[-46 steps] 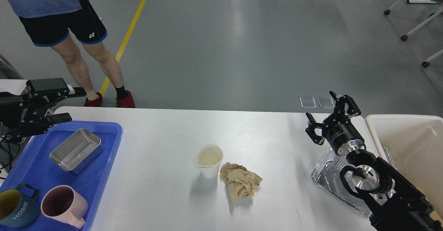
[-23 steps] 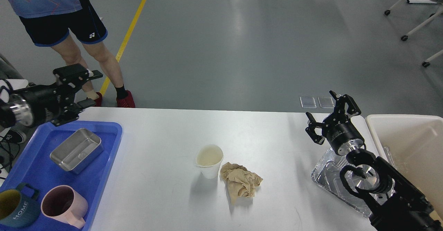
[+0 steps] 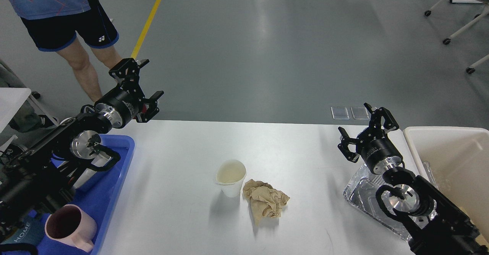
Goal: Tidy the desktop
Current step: 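Raise the left gripper away from the tray, then reach the right gripper to the aluminium foil tray and grasp its edge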
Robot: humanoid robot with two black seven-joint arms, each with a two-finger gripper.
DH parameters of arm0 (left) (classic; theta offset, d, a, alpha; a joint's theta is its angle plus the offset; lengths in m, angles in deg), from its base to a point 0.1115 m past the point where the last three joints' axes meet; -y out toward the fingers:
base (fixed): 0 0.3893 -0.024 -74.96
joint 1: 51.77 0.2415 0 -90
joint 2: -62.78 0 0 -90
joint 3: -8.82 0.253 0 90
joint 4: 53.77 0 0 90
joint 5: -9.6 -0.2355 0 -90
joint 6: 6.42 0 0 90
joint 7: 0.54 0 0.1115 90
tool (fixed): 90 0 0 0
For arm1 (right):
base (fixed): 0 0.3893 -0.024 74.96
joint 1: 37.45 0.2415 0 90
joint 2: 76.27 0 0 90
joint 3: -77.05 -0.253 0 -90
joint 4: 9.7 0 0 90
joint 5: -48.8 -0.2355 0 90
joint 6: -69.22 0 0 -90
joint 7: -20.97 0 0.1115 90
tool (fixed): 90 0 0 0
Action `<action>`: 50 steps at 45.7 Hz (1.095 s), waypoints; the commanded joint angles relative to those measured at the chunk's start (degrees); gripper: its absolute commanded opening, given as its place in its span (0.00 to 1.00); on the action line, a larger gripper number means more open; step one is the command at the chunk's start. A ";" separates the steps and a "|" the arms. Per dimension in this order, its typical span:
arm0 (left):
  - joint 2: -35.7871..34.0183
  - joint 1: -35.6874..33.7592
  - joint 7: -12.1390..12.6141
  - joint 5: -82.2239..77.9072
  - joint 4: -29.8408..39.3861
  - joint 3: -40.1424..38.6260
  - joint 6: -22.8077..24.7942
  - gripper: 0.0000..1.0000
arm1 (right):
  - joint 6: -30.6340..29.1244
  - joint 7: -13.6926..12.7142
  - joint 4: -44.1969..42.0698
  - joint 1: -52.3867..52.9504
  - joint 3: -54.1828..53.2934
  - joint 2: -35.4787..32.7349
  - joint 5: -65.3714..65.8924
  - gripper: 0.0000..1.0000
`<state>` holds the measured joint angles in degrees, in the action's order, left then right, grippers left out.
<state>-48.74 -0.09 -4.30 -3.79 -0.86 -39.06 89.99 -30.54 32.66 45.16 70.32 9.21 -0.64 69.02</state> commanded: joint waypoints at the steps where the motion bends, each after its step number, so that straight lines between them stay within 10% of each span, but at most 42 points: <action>1: 6.91 0.18 -5.38 0.03 -7.55 -2.21 0.71 0.96 | 0.00 0.00 -0.02 0.34 -0.01 0.04 0.00 1.00; 29: 12.64 4.75 -5.30 2.93 -11.16 -8.01 8.00 0.97 | -0.79 -0.61 0.68 1.21 1.57 -6.28 0.09 1.00; 50: 4.73 15.20 -5.03 3.99 2.63 -10.30 8.27 0.97 | -3.69 -9.84 12.88 4.03 25.12 -32.46 -0.09 1.00</action>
<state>-42.11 11.73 -9.33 -0.37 -2.66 -48.37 98.51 -32.62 23.97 53.37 74.27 29.52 -25.65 68.93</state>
